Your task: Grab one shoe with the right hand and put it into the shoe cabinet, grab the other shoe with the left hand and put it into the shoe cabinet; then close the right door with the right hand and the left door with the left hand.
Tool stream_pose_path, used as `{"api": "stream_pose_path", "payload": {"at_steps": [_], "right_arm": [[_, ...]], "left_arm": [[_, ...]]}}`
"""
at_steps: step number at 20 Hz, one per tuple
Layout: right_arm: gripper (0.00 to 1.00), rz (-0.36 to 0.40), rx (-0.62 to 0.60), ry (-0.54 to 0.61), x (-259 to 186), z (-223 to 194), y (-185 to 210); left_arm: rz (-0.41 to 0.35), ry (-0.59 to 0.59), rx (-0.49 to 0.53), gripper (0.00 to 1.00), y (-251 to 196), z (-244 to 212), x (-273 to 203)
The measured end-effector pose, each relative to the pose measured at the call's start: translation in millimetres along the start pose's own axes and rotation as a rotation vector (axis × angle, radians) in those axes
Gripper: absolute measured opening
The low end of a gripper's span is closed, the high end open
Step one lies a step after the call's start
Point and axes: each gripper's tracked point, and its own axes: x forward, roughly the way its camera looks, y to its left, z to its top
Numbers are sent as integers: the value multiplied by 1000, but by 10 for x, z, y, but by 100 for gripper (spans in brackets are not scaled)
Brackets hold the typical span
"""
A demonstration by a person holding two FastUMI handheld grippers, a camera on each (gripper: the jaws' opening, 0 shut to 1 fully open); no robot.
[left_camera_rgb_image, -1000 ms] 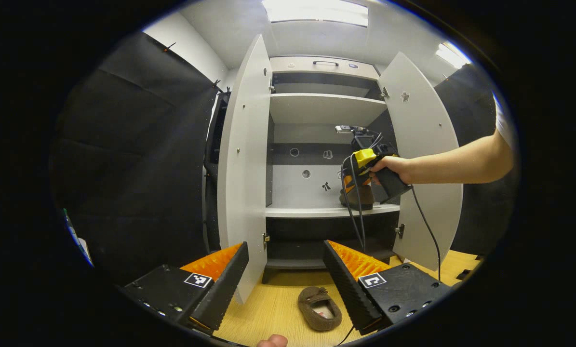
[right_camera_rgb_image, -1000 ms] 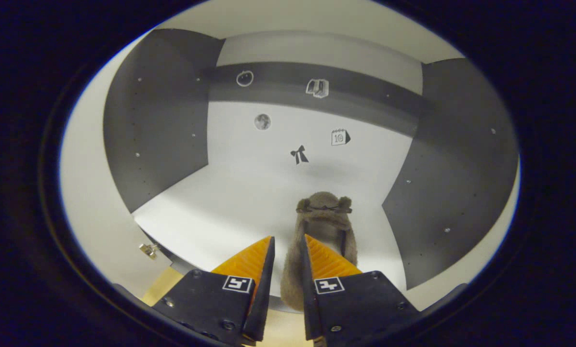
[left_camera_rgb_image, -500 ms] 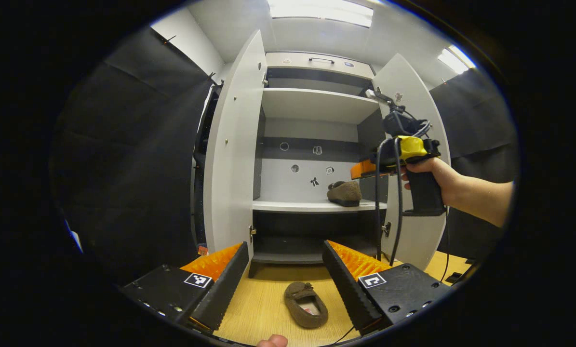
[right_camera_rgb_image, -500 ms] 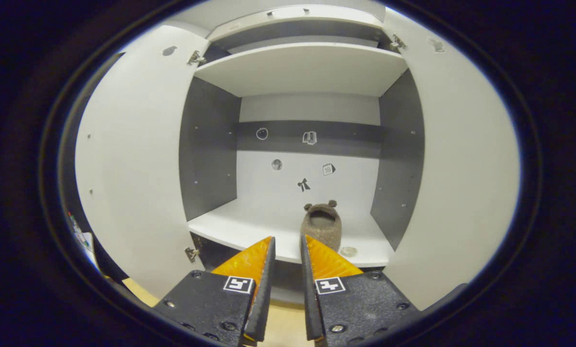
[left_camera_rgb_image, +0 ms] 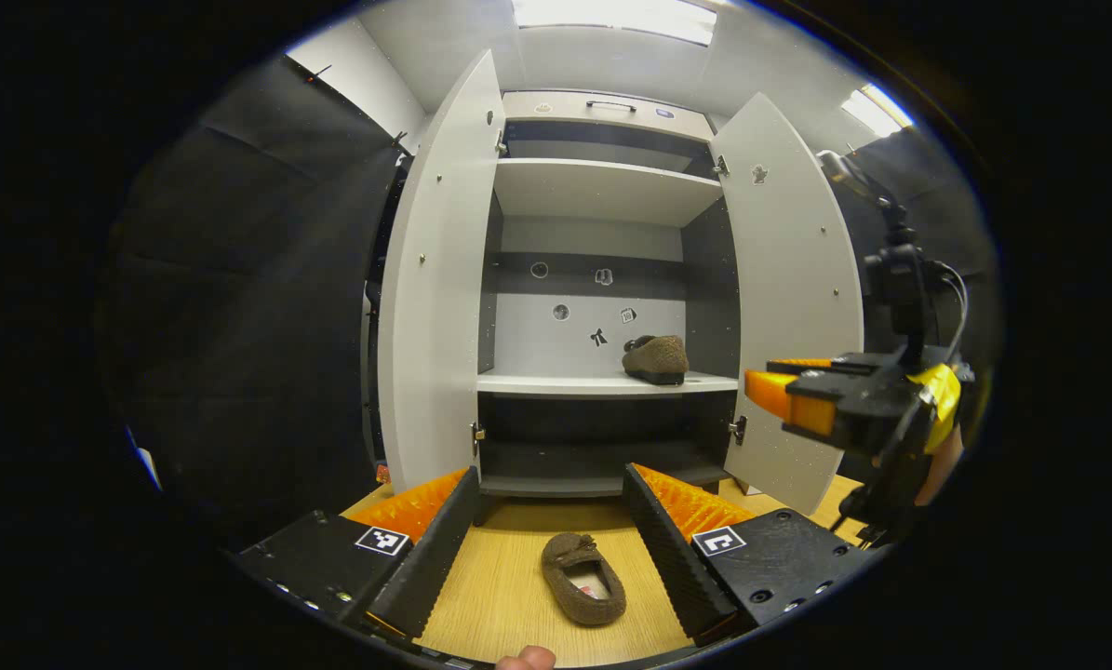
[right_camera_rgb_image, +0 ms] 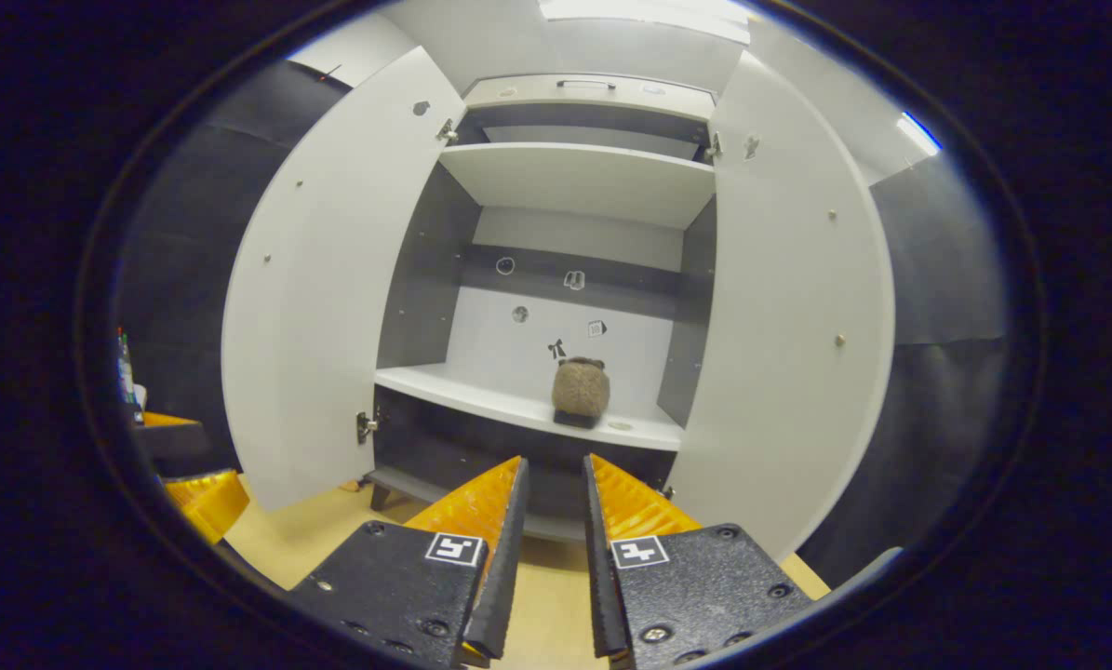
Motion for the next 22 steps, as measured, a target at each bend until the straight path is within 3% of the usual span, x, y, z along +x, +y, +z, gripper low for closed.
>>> {"api": "stream_pose_path", "payload": {"at_steps": [1, 3, 4, 10, 14, 16, 17, 18, 22], "right_arm": [[37, 5, 26, 6, -132, -101, 37], [53, -10, 52, 13, -347, -281, -31], [69, -28, 59, 26, -415, -393, -74], [90, -101, 172, 86, -744, -784, -308], [95, -115, 224, 61, -810, -715, -416], [95, -131, 212, 48, -835, -657, -460], [95, -133, 204, 39, -850, -619, -473], [95, -127, 200, 36, -864, -599, -466], [95, -134, 203, 55, -914, -608, -512]], "left_arm": [[-8, 8, -3, 95, -41, -29, 2], [-23, 27, -5, 95, -106, -91, 44], [-31, 39, -5, 95, -141, -136, 44], [-78, 156, -21, 95, -333, -521, 109], [-130, 271, -81, 95, -484, -835, 151], [-101, 320, -80, 95, -394, -988, 272], [-92, 364, -78, 100, -343, -1113, 357], [-96, 417, -82, 95, -310, -1261, 412], [-91, 534, -118, 95, -163, -1804, 737]]}}
